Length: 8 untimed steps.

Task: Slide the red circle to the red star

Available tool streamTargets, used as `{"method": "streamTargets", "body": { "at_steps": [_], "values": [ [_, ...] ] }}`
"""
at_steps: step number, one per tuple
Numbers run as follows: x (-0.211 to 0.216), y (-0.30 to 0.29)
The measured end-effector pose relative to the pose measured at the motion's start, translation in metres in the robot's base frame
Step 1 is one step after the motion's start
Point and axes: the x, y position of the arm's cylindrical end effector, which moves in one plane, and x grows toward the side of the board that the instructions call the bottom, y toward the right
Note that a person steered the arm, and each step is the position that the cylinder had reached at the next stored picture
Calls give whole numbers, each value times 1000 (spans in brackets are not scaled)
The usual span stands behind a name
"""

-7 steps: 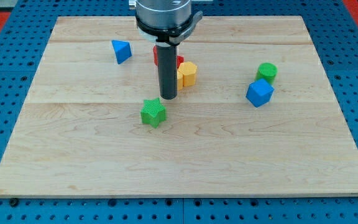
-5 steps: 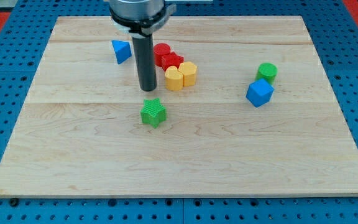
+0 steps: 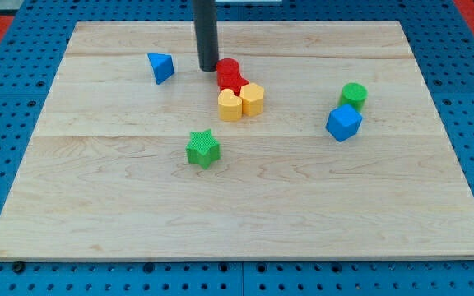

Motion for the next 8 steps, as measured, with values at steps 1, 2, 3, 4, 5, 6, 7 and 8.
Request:
{"method": "streamTargets", "body": {
  "at_steps": [1,2,3,4,5,6,7,8],
  "values": [
    [0,30],
    [0,51],
    [0,64],
    [0,66],
    [0,82],
    [0,113],
    [1,129],
    [17,124]
  ]
}}
